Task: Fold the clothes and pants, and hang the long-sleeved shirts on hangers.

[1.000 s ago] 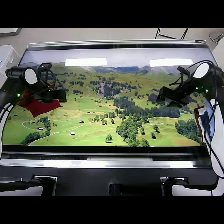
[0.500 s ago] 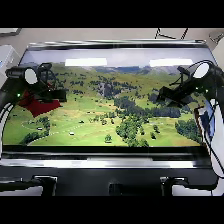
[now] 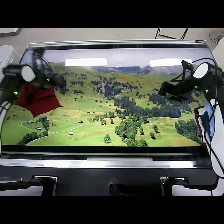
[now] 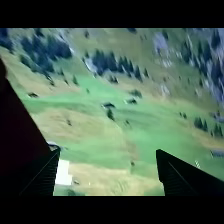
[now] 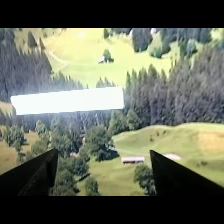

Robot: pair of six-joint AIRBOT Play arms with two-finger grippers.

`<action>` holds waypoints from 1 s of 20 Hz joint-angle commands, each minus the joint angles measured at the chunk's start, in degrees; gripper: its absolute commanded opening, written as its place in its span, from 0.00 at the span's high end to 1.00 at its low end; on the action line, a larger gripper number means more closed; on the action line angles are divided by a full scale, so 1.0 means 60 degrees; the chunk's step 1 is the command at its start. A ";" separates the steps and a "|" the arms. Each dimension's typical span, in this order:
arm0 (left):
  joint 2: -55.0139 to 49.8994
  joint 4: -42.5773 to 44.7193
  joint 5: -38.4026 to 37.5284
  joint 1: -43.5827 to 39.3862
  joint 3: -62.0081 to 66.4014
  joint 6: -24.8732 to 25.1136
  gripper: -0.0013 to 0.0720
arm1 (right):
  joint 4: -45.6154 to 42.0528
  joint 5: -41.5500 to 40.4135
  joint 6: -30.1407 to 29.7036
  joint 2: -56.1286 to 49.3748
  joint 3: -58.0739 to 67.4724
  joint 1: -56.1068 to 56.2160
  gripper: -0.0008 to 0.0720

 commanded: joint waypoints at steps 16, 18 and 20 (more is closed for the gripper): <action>-0.1326 -0.6295 0.4302 0.7355 -0.3151 0.0430 0.01 | 0.0237 0.0306 -0.0477 -0.0007 0.0000 0.0018 0.08; -0.1851 -0.7836 0.4929 0.7107 -0.3147 0.2007 0.01 | 0.0463 0.0284 -0.0430 -0.0007 0.0000 0.0018 0.08; -0.2277 -0.8790 0.5260 0.6852 -0.3111 0.2630 0.01 | 0.0481 0.0331 -0.0423 -0.0004 0.0000 0.0018 0.08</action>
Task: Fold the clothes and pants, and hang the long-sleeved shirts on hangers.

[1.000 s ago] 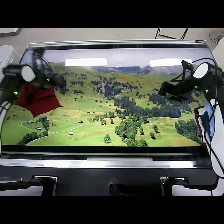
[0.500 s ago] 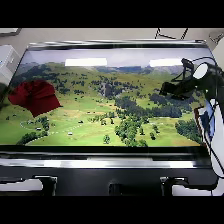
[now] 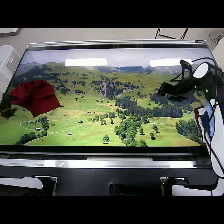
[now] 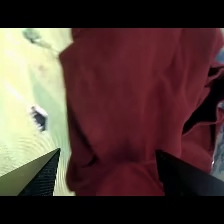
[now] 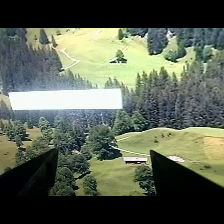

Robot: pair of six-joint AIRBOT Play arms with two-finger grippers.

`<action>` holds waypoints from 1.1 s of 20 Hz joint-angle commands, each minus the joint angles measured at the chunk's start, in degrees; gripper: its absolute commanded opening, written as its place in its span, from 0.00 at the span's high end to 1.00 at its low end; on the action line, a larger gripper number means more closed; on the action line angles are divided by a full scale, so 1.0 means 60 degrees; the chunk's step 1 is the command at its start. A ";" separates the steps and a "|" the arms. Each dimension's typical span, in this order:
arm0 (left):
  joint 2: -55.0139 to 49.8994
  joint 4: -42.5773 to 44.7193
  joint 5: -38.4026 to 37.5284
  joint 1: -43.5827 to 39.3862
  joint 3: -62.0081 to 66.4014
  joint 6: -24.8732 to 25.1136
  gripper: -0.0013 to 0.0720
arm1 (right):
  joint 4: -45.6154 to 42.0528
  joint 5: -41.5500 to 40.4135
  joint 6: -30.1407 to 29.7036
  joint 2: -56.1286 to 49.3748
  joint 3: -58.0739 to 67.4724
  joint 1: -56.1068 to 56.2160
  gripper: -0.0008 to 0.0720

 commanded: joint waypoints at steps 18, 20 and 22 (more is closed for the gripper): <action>0.6936 -0.2065 0.1555 -0.7734 -0.0004 0.3697 0.95 | -0.1315 -0.0962 -0.0011 0.3319 0.0040 0.0007 0.08; 0.6983 -0.2033 0.1563 -0.9522 -0.0135 0.3657 0.95 | -0.1555 -0.0940 -0.0015 0.3880 0.0044 0.0007 0.08; 0.6856 -0.2029 0.1548 -1.0972 -0.0703 0.3297 0.95 | -0.1934 -0.0911 -0.0011 0.4371 0.0040 0.0007 0.08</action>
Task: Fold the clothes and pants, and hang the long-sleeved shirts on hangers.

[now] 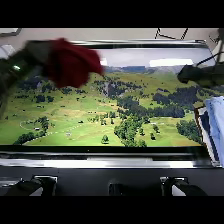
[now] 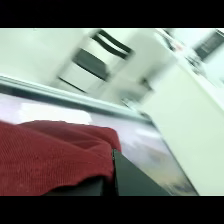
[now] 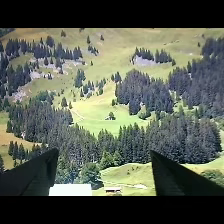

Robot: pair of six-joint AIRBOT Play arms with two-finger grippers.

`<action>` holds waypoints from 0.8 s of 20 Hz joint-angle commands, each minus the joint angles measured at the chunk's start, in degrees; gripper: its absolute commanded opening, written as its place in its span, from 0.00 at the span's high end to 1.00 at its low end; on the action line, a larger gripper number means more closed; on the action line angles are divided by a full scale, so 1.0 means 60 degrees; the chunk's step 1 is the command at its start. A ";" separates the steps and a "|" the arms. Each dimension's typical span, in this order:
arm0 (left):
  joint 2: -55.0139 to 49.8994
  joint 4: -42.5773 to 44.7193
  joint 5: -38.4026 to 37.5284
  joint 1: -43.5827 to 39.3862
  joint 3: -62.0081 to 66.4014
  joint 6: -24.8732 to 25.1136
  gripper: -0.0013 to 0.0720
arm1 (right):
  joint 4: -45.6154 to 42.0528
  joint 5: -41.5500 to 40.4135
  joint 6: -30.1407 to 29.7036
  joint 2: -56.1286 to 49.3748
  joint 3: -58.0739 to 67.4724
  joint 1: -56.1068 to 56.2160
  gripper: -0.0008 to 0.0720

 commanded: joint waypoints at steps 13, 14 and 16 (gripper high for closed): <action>-0.1519 -0.0149 -0.1526 -0.2827 -0.4539 -0.3246 0.00 | -0.0535 0.2616 0.0084 -0.0954 -0.0025 0.0007 0.08; -0.1279 -0.0109 -0.2208 -0.1963 -0.4284 -0.2991 0.01 | -0.0149 0.2881 0.0058 -0.1275 -0.0102 0.0007 0.08; -0.0874 0.0280 -0.3840 -0.0295 -0.4040 -0.2973 0.01 | 0.0874 0.2911 -0.0280 -0.1665 -0.0809 0.0007 0.08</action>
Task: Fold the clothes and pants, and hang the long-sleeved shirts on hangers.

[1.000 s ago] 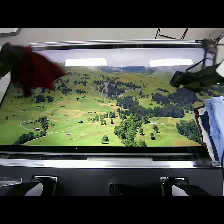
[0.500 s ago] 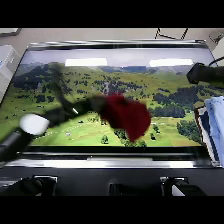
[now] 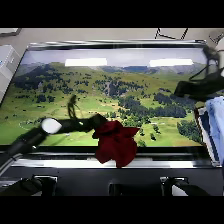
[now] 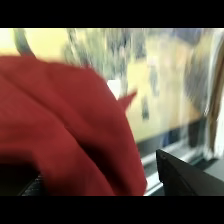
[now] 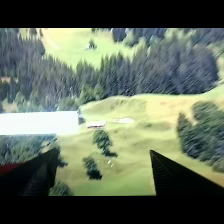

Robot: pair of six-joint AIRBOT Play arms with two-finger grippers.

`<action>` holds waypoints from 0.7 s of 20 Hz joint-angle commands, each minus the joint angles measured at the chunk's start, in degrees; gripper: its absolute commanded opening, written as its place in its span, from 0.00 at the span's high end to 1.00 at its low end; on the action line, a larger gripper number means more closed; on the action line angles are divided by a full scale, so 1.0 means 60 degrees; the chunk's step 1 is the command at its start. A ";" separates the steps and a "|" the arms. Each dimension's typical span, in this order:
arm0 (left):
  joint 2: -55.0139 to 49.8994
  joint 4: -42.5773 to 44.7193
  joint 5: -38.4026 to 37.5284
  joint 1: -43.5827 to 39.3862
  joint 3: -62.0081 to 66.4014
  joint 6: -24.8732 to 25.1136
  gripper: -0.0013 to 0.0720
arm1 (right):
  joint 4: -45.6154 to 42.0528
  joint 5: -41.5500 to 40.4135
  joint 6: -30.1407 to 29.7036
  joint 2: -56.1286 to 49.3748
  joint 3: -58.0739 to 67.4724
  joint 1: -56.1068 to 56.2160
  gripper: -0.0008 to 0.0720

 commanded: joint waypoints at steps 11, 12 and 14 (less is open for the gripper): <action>0.0721 0.1330 -0.4229 0.0925 -0.2415 0.0922 0.01 | 0.3927 -0.1585 -0.1249 -0.0849 -0.5319 0.0011 0.07; 0.0718 0.1005 -0.3588 0.0448 -0.2652 0.0918 0.01 | 0.4036 -0.1628 -0.1253 -0.0849 -0.5424 0.0011 0.07; 0.0641 0.0466 -0.2543 -0.0423 -0.2951 0.0914 0.01 | 0.4411 -0.1818 -0.1362 -0.0852 -0.5632 0.0011 0.07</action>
